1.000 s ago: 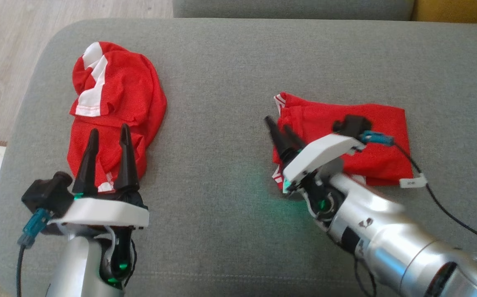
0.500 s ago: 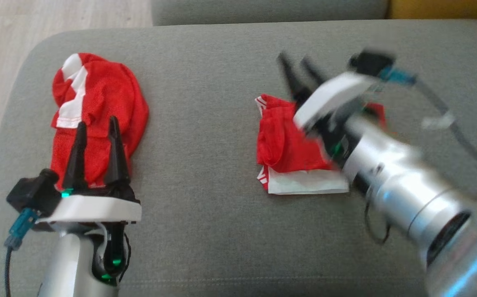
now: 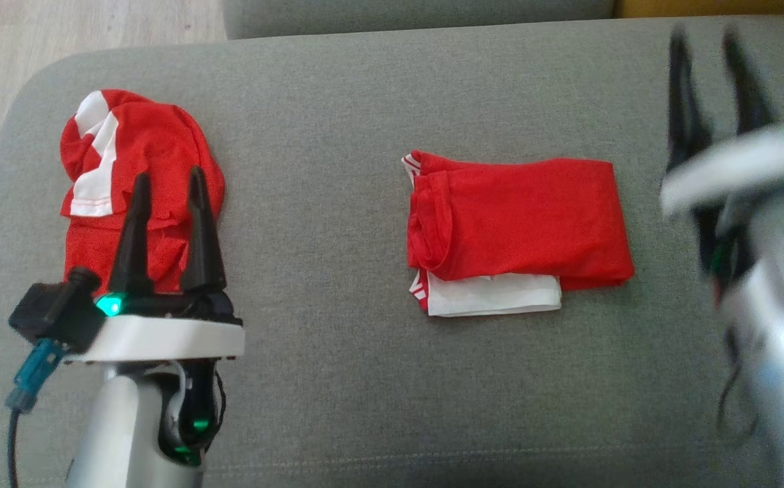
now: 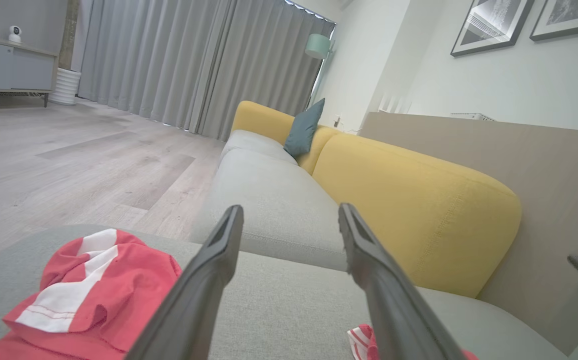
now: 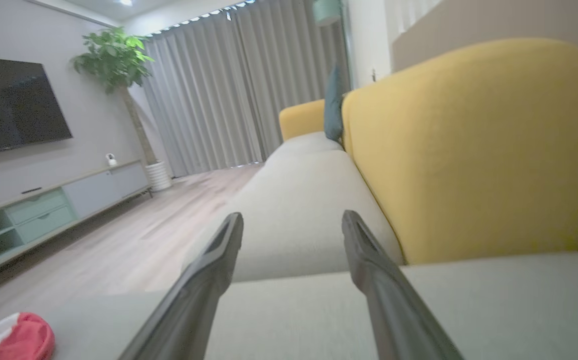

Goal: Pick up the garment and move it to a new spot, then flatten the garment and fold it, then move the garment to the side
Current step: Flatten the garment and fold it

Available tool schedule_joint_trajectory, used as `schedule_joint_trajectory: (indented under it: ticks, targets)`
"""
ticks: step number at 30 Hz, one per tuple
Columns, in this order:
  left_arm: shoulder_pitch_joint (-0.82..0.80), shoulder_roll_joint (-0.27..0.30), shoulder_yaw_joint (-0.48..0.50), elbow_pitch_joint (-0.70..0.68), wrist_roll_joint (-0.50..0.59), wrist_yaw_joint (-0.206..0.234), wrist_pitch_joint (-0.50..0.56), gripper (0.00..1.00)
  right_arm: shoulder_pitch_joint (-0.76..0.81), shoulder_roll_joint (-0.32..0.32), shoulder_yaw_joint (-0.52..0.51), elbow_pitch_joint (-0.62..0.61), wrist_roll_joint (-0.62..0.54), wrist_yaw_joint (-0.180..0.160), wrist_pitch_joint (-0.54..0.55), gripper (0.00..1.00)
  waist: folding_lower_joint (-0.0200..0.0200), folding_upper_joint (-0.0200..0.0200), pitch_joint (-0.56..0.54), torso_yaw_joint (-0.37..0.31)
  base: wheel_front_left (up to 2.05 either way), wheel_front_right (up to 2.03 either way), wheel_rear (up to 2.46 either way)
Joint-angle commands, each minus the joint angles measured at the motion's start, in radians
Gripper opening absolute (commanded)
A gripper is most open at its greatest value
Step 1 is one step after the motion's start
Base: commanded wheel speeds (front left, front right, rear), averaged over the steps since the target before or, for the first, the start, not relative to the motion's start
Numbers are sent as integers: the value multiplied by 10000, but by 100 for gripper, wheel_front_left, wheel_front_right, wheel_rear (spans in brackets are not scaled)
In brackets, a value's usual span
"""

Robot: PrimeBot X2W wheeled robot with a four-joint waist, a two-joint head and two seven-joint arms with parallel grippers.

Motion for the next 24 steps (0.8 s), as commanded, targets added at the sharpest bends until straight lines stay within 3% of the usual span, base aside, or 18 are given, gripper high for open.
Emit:
schedule_joint_trajectory:
  ticks: [1,5,9,17,24]
  targets:
    - [-402,120,211,-405,87,30,-51,100,402,297,-105,-545,-311,65,-92,100,0,0,6,9,0,0,0]
    - [-258,120,-106,-423,218,-3,-51,100,2771,1432,-1821,-2738,-2544,65,-92,100,0,0,16,59,0,0,0]
    - [-85,120,-408,-375,505,-37,-51,100,4195,2036,-2566,-3995,-3481,65,-72,100,0,0,11,112,0,0,0]
    - [75,120,-716,-232,822,-57,-51,100,5130,2180,-2734,-5061,-3559,65,286,100,0,0,41,163,0,0,0]
    - [-143,120,-692,-295,793,-74,-51,100,5052,2183,-3303,-4938,-3407,65,834,100,0,0,323,265,0,0,0]
